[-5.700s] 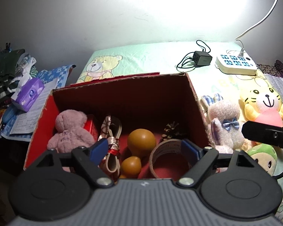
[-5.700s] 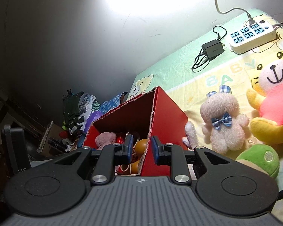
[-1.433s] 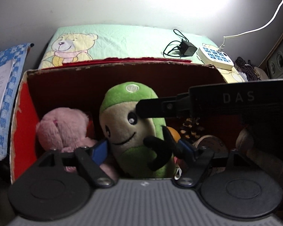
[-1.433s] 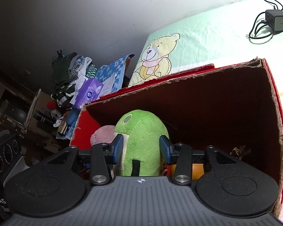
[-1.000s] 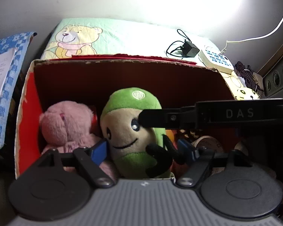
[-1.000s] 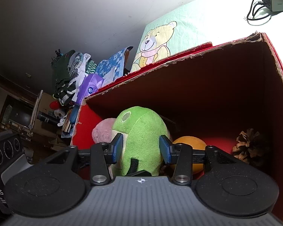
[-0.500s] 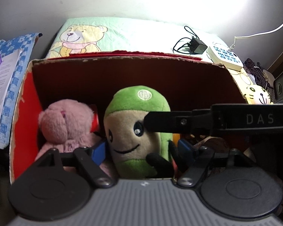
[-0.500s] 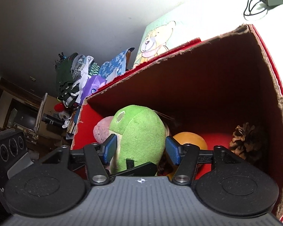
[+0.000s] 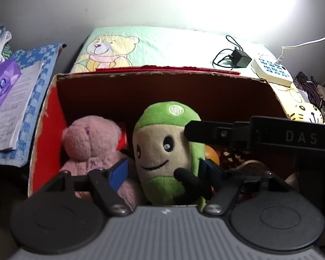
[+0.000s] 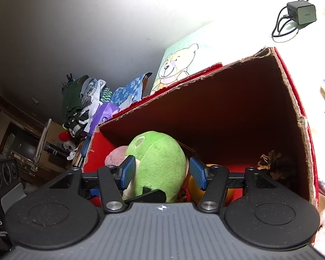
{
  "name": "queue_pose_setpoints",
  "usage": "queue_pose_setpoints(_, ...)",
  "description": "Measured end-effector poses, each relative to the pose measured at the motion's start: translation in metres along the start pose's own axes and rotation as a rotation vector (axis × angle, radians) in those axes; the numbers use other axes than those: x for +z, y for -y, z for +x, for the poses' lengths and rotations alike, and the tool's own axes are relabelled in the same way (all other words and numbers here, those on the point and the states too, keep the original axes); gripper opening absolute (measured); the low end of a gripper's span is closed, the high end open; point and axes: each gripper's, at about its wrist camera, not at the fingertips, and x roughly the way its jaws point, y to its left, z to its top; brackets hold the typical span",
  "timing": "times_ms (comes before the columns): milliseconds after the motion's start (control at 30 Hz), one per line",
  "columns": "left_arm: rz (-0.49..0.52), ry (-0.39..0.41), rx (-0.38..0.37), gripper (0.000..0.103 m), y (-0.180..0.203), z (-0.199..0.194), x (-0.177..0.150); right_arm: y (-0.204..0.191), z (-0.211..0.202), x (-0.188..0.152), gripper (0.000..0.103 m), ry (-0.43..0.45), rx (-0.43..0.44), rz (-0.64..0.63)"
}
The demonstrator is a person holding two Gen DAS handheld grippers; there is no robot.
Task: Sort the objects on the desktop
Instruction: 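Lower the doll beside the teddy bear and open the right gripper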
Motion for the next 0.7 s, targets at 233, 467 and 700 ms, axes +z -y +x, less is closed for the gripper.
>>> queue_pose_setpoints(233,0.011,0.031,0.046,0.079,0.005,-0.009,-0.006,0.001,0.003,0.001,0.060,-0.014,0.001,0.024)
queue_pose_setpoints(467,-0.006,0.047,0.055,0.081,0.005,-0.023,-0.011,0.000,0.002,0.001,0.060,-0.009,-0.001,0.021)
queue_pose_setpoints(700,-0.026,0.065,0.074,0.080,0.002,-0.034,-0.015,-0.003,0.002,0.001,0.059,0.000,0.001,0.000)
